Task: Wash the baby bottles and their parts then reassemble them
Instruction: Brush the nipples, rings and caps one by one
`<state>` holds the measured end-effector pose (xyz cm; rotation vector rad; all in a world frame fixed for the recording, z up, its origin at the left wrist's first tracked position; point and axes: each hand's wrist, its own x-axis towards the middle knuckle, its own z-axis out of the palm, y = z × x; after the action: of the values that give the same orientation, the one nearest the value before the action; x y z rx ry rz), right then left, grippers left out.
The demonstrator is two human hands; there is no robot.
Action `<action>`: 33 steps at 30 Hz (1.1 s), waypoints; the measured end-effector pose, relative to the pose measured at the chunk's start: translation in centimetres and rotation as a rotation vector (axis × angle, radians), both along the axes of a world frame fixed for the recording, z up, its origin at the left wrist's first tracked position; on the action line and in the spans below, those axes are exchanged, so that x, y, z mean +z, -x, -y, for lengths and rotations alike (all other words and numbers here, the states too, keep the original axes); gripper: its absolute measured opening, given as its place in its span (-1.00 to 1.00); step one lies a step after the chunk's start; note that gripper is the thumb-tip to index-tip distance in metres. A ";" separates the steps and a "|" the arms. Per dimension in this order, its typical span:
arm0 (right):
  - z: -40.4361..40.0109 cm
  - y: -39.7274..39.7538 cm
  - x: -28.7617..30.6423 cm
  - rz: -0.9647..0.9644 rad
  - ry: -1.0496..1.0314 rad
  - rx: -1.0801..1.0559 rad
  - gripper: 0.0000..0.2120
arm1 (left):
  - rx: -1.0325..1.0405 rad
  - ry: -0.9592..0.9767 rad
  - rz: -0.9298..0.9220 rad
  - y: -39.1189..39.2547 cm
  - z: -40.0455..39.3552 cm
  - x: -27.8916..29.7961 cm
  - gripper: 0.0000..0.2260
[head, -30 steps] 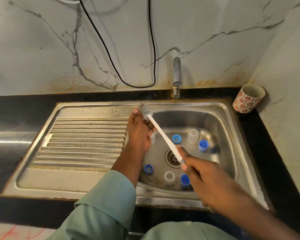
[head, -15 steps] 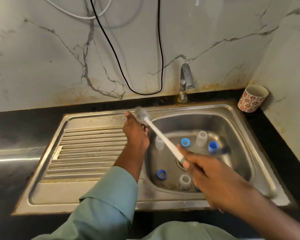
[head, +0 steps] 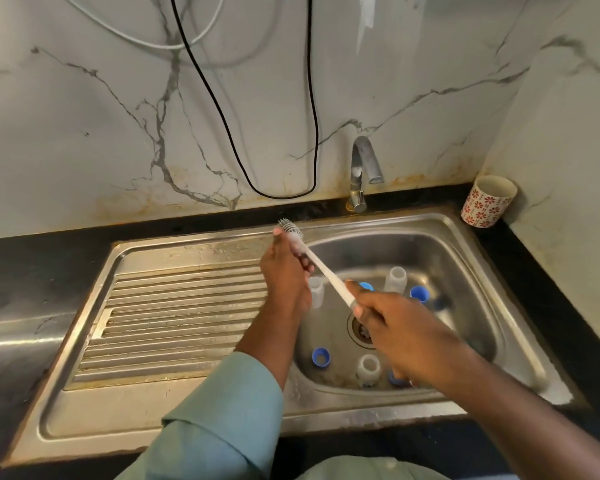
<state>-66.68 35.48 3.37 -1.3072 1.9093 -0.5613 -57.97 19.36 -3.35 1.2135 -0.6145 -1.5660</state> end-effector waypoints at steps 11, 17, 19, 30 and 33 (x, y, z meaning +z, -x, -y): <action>0.2 0.8 -0.5 -0.065 0.030 0.049 -0.62 | 0.134 -0.115 -0.216 -0.2 2.2 0.5 -0.90; -0.7 0.8 -1.7 -0.059 0.071 0.034 -0.66 | 0.166 -0.032 -0.108 1.1 1.3 0.7 -0.94; -0.6 1.4 -1.5 -0.038 0.054 0.001 -0.63 | 0.152 -0.016 -0.081 1.5 0.8 0.5 -0.94; -3.0 2.8 -1.2 -0.009 0.100 -0.012 -0.64 | 0.051 0.073 0.154 1.3 0.4 -0.5 -0.87; -2.9 2.1 -0.8 -0.017 0.099 0.023 -0.63 | -0.034 0.131 0.222 1.4 -0.1 -0.6 -0.81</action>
<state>-68.76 38.34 2.52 -1.3989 1.8984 -0.6414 -59.40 19.46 -3.92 1.2924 -0.8717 -1.4051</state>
